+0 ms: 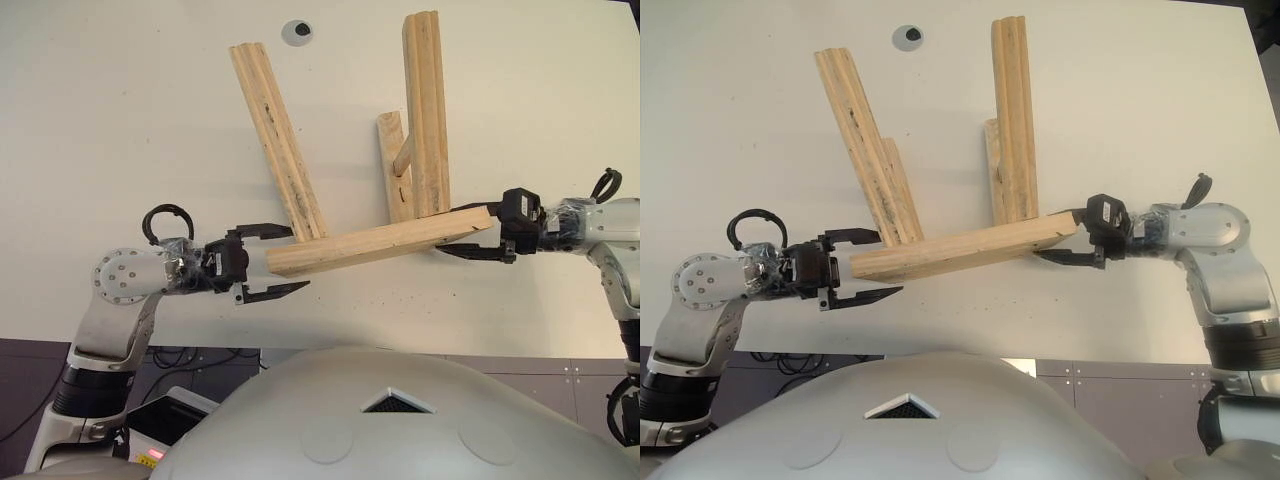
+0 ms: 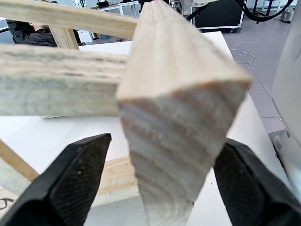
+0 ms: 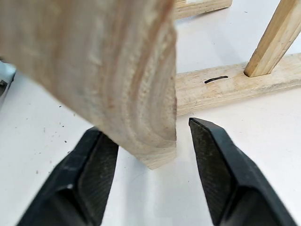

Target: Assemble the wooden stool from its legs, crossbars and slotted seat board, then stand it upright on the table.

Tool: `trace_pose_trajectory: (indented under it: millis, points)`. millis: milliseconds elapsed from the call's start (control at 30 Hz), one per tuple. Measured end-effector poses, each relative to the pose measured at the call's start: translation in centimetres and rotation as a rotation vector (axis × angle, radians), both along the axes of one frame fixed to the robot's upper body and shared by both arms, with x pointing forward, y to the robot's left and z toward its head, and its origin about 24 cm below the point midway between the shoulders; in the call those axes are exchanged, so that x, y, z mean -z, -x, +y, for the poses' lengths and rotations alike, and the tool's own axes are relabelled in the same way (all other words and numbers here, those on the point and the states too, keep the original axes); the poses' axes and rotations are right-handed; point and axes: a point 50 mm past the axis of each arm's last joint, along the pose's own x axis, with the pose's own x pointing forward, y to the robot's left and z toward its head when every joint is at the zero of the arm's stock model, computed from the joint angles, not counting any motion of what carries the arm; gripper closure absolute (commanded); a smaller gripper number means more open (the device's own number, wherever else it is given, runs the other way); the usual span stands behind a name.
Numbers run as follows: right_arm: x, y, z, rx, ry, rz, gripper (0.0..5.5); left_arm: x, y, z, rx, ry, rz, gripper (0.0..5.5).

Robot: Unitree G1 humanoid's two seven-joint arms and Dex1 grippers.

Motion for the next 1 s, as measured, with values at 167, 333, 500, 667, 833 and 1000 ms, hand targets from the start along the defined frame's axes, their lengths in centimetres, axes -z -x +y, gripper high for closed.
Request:
trace_pose_trajectory:
  millis: [167, 333, 500, 667, 833, 1000]
  points:
    - [0.1, 0.1, 0.3, -0.013, -0.003, 0.005, 3.90, -0.3, -0.1, -0.2, -0.011, -0.035, 0.002, 3.17]
    - [0.0, 0.2, 0.4, 0.022, -0.032, 0.070, 3.91, -0.9, -1.2, -0.3, -0.060, -0.031, 0.032, 3.89]
    - [-4.5, -2.3, -0.5, 0.186, -0.288, 0.171, 3.90, -5.1, -4.8, 0.4, -0.118, 0.217, 0.261, 3.95]
    - [-9.2, -7.1, 0.5, 0.381, -0.735, 0.263, 3.90, -9.8, -10.8, 0.9, -0.227, 0.599, 0.489, 3.96]
    - [-10.4, -12.1, 3.0, 0.720, -1.004, 0.431, 3.90, -11.5, -17.9, 0.4, -0.401, 0.779, 0.764, 3.99]
    - [-12.0, -16.2, 4.4, 1.028, -1.119, 0.604, 4.14, -12.3, -22.9, -0.4, -0.593, 0.830, 0.921, 3.24]
